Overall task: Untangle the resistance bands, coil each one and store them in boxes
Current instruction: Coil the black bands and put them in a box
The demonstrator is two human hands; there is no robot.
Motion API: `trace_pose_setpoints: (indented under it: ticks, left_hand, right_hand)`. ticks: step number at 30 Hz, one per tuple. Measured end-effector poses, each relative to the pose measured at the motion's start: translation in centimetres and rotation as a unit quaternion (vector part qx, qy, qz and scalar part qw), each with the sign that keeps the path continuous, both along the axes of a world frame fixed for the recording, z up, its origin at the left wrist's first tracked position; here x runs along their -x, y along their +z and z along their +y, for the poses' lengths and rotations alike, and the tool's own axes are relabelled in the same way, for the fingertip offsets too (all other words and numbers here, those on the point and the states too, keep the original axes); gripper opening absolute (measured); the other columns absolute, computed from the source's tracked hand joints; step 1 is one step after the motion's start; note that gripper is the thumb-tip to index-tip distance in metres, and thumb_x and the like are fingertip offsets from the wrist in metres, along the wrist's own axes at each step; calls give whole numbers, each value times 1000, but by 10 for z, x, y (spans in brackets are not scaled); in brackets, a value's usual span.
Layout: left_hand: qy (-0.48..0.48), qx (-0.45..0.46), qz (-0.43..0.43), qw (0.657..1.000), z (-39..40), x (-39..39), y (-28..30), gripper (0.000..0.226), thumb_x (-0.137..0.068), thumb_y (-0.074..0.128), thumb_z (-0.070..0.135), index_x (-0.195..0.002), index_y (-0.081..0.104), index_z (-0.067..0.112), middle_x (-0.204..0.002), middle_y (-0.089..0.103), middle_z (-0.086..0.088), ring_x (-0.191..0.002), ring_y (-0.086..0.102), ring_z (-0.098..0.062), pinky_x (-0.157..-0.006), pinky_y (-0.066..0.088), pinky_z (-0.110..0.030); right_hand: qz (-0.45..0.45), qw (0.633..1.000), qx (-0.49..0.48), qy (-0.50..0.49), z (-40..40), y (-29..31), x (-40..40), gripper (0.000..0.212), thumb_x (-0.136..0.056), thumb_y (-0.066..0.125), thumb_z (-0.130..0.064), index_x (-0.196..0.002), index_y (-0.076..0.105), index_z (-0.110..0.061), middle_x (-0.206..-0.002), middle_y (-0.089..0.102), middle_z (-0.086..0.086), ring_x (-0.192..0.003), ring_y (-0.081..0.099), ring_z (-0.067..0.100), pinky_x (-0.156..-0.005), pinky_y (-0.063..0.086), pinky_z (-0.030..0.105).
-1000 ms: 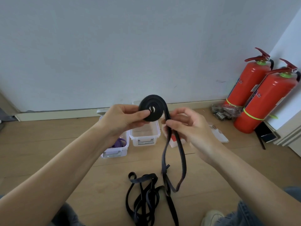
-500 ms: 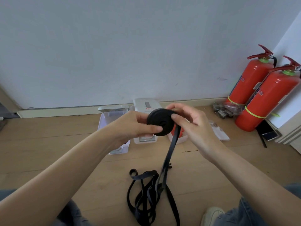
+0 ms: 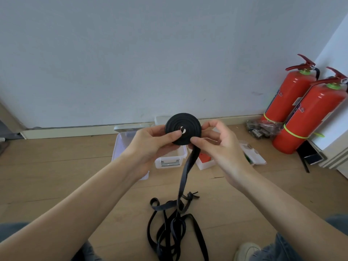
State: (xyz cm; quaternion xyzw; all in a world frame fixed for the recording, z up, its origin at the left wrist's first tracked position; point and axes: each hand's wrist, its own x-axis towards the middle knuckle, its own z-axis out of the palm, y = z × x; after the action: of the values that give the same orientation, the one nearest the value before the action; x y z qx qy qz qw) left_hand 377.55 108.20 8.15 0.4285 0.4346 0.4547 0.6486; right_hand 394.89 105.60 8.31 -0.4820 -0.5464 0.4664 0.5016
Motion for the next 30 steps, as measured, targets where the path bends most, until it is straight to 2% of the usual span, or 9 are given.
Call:
trace_pose_setpoints:
  ticks: [3, 8, 12, 14, 16, 22, 25, 28, 30]
  left_hand:
    - [-18, -3, 18, 1000, -2, -3, -3, 31, -75, 69, 7, -106, 66, 5, -102, 72, -10, -93, 70, -18, -73, 55, -19]
    - [-158, -64, 223, 960, -2, 1, 4, 24, -77, 72, 7, -99, 68, 17, -88, 75, 0, -81, 71, -8, -64, 53, -12]
    - [-112, -63, 175, 976, -3, 2, 5, 23, -73, 74, 8, -95, 70, 13, -81, 75, -3, -78, 72, -13, -66, 55, -17]
    - [-81, -46, 133, 987, 1, 7, 7, 42, -63, 77, 19, -103, 69, 8, -88, 75, -6, -84, 72, -18, -79, 56, -30]
    - [-47, -37, 75, 995, 5, 11, 10, 52, -57, 75, 22, -105, 67, 4, -91, 74, -8, -86, 71, -20, -78, 55, -31]
    - [-8, -19, 0, 1000, 3, 3, 4, 43, -65, 71, 20, -104, 66, 1, -97, 73, -11, -92, 70, -21, -75, 57, -23]
    - [-16, -32, 36, 999, 2, 1, 4, 47, -65, 71, 18, -109, 63, 2, -96, 74, -10, -93, 70, -22, -76, 57, -25]
    - [-85, -56, 153, 983, 5, 9, 11, 47, -69, 75, 21, -113, 62, 16, -94, 74, -6, -93, 70, -23, -87, 54, -36]
    - [-121, -80, 174, 974, 5, 11, 16, 40, -70, 71, 34, -107, 65, 22, -90, 74, -4, -87, 71, -19, -76, 58, -32]
  right_hand:
    - [-20, 1000, -14, -1, 0, 0, -2, 22, -82, 67, -5, -99, 54, -10, -86, 74, 8, -76, 71, 21, -77, 56, 35]
    - [-217, 968, -105, 65, 1, 8, -5, 30, -87, 60, -5, -98, 64, -32, -93, 68, -14, -91, 63, 0, -77, 51, 14]
    - [-133, 987, -57, 63, 2, 9, -8, 26, -87, 61, -8, -103, 62, -29, -92, 70, -1, -88, 66, 8, -74, 53, 19]
    - [-58, 997, -12, 45, 4, 11, -13, 23, -84, 64, -12, -105, 58, -20, -89, 72, 7, -84, 69, 21, -80, 56, 36]
    - [-13, 999, 11, 31, 5, 13, -15, 22, -83, 66, -11, -103, 56, -10, -82, 72, 8, -76, 68, 26, -77, 53, 50]
    - [12, 1000, -19, 0, 0, 5, -1, 16, -83, 66, -8, -89, 53, -1, -77, 72, 12, -65, 70, 19, -56, 51, 20]
    - [-33, 998, -40, -29, 1, 5, -2, 16, -82, 68, -10, -87, 54, -5, -75, 71, 9, -67, 69, 19, -61, 52, 28]
    - [-115, 992, -44, -21, 2, 8, -6, 23, -79, 70, -14, -95, 54, -16, -82, 72, 5, -77, 67, 20, -76, 55, 37]
    - [-144, 988, -50, 19, 2, 9, -8, 23, -80, 69, -12, -98, 55, -16, -81, 71, 1, -73, 67, 13, -73, 56, 32]
